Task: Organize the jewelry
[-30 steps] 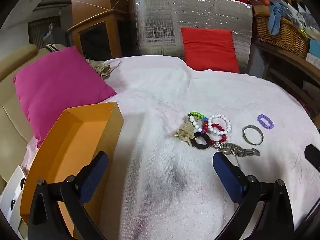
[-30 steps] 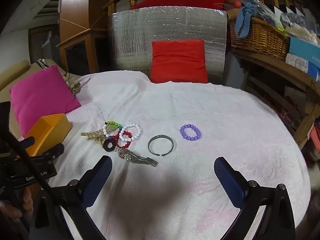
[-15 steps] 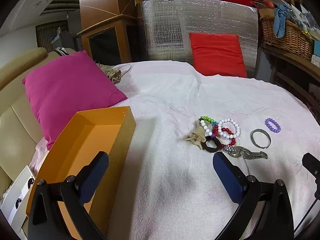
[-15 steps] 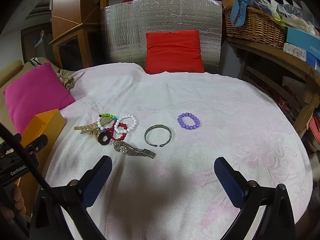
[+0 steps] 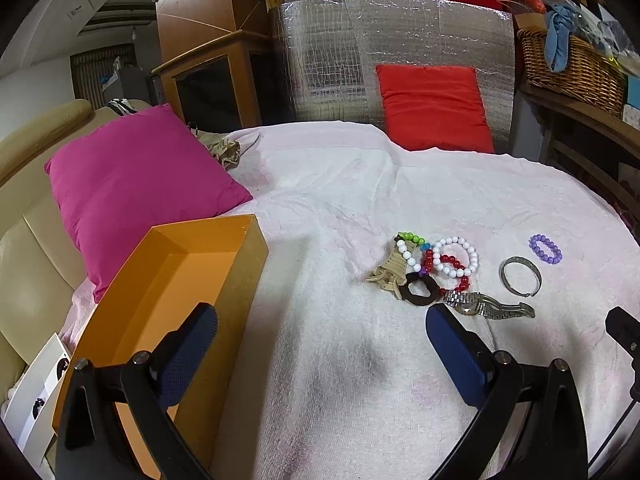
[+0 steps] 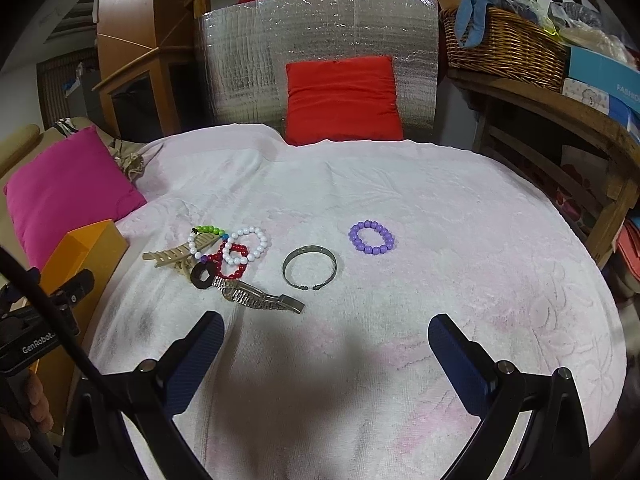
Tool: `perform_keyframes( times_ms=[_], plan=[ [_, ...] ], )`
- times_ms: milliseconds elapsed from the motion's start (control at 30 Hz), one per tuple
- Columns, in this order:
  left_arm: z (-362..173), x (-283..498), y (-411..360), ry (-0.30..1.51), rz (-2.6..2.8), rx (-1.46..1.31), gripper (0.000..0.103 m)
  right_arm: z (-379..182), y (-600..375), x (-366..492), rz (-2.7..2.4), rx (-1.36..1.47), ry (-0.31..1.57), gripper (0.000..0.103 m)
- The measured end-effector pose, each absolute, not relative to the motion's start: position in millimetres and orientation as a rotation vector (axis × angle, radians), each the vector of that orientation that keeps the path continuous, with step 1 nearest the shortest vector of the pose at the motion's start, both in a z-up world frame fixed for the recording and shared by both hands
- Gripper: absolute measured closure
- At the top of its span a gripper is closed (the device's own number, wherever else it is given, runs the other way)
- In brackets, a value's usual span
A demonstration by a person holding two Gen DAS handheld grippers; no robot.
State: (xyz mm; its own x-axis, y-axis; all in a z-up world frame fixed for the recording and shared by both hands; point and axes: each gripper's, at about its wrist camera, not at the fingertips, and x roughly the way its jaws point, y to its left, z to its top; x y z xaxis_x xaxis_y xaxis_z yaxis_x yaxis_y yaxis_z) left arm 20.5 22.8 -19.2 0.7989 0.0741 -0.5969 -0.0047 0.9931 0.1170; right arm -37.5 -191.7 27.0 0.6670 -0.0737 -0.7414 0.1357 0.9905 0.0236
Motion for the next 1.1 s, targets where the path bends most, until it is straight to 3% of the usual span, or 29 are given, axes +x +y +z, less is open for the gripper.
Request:
perform_keyframes(
  times_ms=[1100],
  plan=[
    [-21.3, 20.4, 20.9, 0.655, 0.043, 0.123, 0.0, 24.5, -195.9, -38.2, -0.121, 0.098, 0.843, 0.0]
  ],
)
